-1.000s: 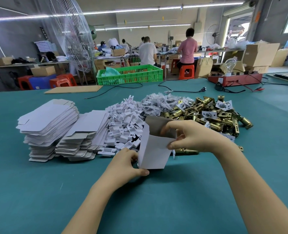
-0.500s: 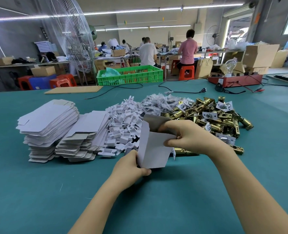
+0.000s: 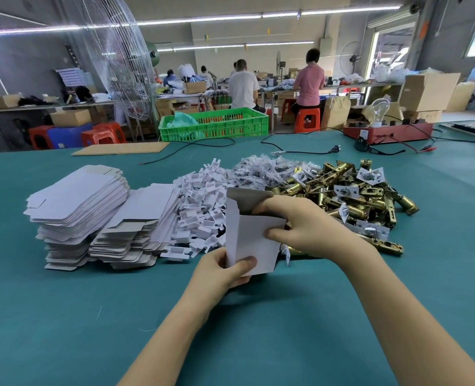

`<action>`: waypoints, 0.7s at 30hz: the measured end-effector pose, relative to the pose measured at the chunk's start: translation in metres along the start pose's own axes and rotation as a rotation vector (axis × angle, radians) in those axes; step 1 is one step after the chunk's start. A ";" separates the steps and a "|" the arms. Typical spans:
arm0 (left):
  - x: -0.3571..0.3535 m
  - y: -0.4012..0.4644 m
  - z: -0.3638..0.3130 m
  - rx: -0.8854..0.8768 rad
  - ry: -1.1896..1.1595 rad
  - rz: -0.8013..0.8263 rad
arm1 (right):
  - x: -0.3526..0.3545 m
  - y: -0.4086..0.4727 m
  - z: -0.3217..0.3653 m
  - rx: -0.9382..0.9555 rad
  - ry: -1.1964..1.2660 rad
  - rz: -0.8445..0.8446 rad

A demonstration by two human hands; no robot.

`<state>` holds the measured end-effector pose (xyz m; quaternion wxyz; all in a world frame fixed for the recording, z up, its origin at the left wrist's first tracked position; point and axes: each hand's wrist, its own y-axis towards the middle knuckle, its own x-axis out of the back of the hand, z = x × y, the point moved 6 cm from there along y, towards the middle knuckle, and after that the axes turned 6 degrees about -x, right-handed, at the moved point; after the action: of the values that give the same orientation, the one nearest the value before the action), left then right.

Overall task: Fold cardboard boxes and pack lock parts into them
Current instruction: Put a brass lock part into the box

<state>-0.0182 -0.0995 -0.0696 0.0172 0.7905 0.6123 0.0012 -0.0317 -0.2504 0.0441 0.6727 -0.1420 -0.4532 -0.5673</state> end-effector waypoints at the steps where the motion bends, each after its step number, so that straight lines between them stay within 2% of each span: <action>1: 0.000 0.000 0.000 -0.001 -0.012 -0.003 | -0.002 0.000 0.000 0.005 0.009 0.001; 3: -0.001 0.000 0.000 0.008 -0.056 -0.008 | -0.005 0.000 -0.005 -0.012 0.105 0.033; 6: -0.002 0.000 -0.002 0.003 -0.148 -0.010 | -0.010 -0.006 -0.015 -0.068 0.592 0.133; 8: -0.001 0.001 -0.002 0.004 -0.231 -0.025 | -0.011 -0.008 -0.021 -0.108 0.868 0.105; 10: 0.003 0.003 -0.002 0.009 -0.293 -0.051 | -0.019 -0.008 -0.032 -0.234 1.003 0.057; 11: 0.005 0.005 -0.001 0.008 -0.307 -0.060 | -0.026 -0.009 -0.037 -0.327 0.971 0.074; 13: 0.007 0.007 -0.001 -0.001 -0.321 -0.063 | -0.044 -0.013 -0.043 -0.493 0.769 0.235; 15: 0.008 0.007 -0.001 -0.010 -0.338 -0.051 | -0.059 -0.017 -0.045 -0.574 0.732 0.369; 18: 0.007 0.008 -0.001 -0.010 -0.352 -0.021 | -0.063 -0.016 -0.047 -0.594 0.859 0.335; 21: 0.007 0.009 0.000 0.002 -0.379 0.020 | -0.064 -0.013 -0.049 -0.603 0.831 0.282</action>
<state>-0.0076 -0.0954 -0.0695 0.1312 0.7827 0.5901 -0.1481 -0.0182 -0.2487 -0.0363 0.7946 -0.1518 0.0581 -0.5850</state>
